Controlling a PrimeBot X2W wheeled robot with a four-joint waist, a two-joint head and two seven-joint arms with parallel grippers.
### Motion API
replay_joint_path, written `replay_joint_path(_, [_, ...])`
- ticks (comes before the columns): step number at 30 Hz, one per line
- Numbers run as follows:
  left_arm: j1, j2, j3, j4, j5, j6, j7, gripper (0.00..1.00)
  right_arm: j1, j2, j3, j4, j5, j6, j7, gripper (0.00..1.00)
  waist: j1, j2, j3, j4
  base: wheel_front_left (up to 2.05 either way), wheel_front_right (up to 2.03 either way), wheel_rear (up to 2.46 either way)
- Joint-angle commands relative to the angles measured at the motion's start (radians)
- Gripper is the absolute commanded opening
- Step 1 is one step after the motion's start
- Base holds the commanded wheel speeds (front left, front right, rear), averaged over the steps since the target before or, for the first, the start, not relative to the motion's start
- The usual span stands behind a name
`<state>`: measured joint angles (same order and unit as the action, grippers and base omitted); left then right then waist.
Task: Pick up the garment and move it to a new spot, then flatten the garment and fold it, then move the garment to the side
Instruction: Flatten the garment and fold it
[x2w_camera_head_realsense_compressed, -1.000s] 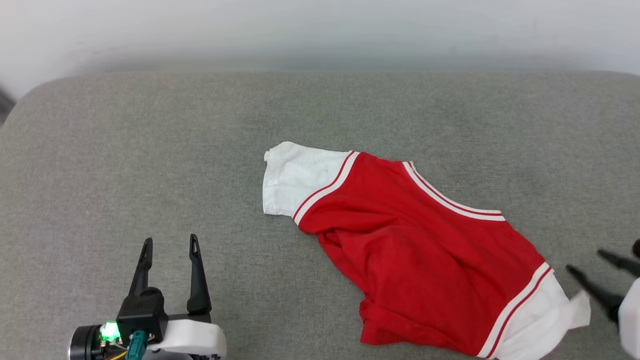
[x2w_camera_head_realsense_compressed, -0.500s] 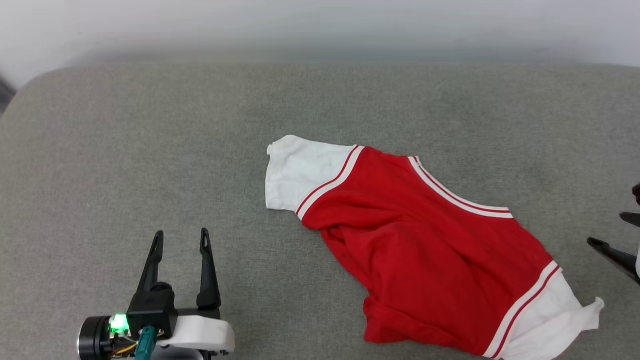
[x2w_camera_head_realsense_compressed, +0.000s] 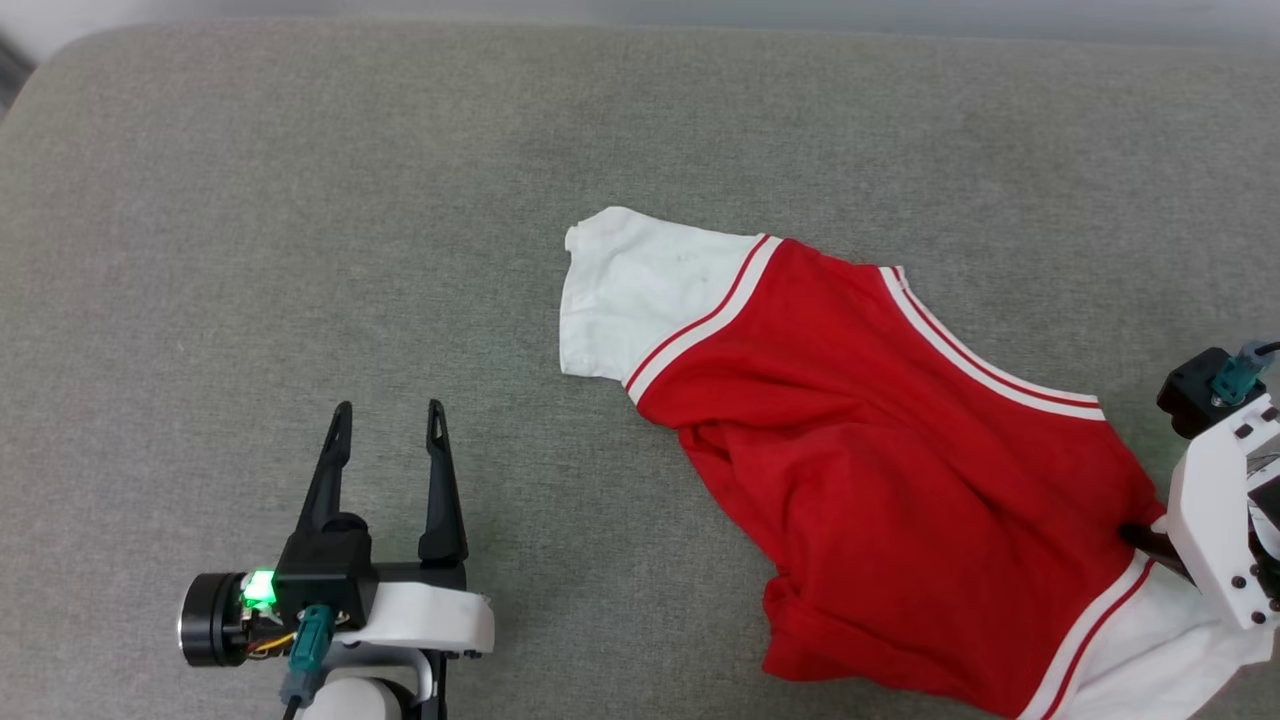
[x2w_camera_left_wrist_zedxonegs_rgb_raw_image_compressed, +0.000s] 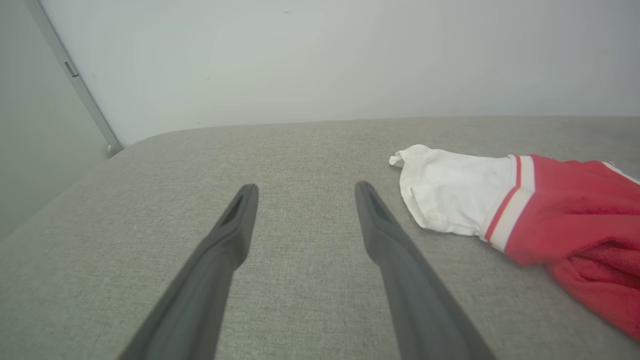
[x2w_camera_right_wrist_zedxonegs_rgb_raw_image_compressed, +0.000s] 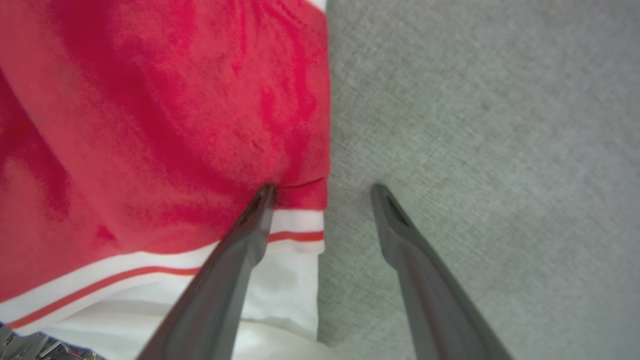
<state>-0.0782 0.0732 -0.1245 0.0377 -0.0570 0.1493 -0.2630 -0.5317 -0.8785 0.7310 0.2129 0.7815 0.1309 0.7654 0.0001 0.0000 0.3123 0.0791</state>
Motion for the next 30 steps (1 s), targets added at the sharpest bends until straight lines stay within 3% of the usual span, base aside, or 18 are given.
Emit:
replay_joint_path(1, [-0.016,-0.004,0.003,0.001,0.002,-0.002,-0.003,1.00,0.040,0.040,0.053,0.039,0.018,0.000,-0.006,1.00,-0.0001,0.0000,0.012,0.012,0.00,0.00,0.00])
replay_joint_path(5, [-0.018,-0.005,0.009,0.005,0.003,-0.003,-0.003,1.00,0.043,0.059,0.100,0.060,0.033,0.001,-0.052,1.00,-0.0001,0.0000,0.013,0.010,0.00,0.00,0.00])
replay_joint_path(6, [-0.019,-0.006,0.013,0.009,0.004,-0.004,-0.003,1.00,-0.004,0.033,0.106,0.043,0.010,0.001,-0.097,0.00,-0.0001,0.0000,0.008,0.007,0.00,0.00,0.00])
replay_joint_path(11, [-0.017,-0.007,0.021,0.012,0.006,-0.006,-0.003,1.00,-0.168,-0.053,0.063,-0.013,-0.025,-0.001,-0.190,0.00,-0.0001,0.0000,-0.012,-0.001,0.00,0.00,0.00])
replay_joint_path(14, [-0.019,-0.008,0.022,0.011,0.006,-0.007,-0.003,1.00,-0.223,-0.056,0.058,-0.035,-0.030,-0.001,-0.205,0.00,-0.0001,0.0000,-0.015,0.000,0.00,0.00,0.00])
replay_joint_path(18, [-0.028,-0.011,0.019,0.006,0.006,-0.013,-0.003,1.00,-0.340,-0.032,0.048,-0.042,-0.037,-0.001,-0.208,0.00,-0.0001,0.0000,-0.006,0.011,0.00,0.00,0.00])
replay_joint_path(22, [-0.034,-0.014,0.012,0.007,0.002,-0.014,-0.003,1.00,-0.394,0.033,0.084,-0.011,-0.014,-0.001,-0.154,0.00,-0.0001,0.0000,0.012,0.029,0.00,0.00,0.00])
replay_joint_path(30, [-0.045,-0.019,0.017,0.010,-0.010,-0.013,-0.003,1.00,-0.351,0.099,0.182,0.119,0.077,-0.001,-0.066,0.00,-0.0001,0.0000,0.042,0.045,0.00,0.00,0.00])
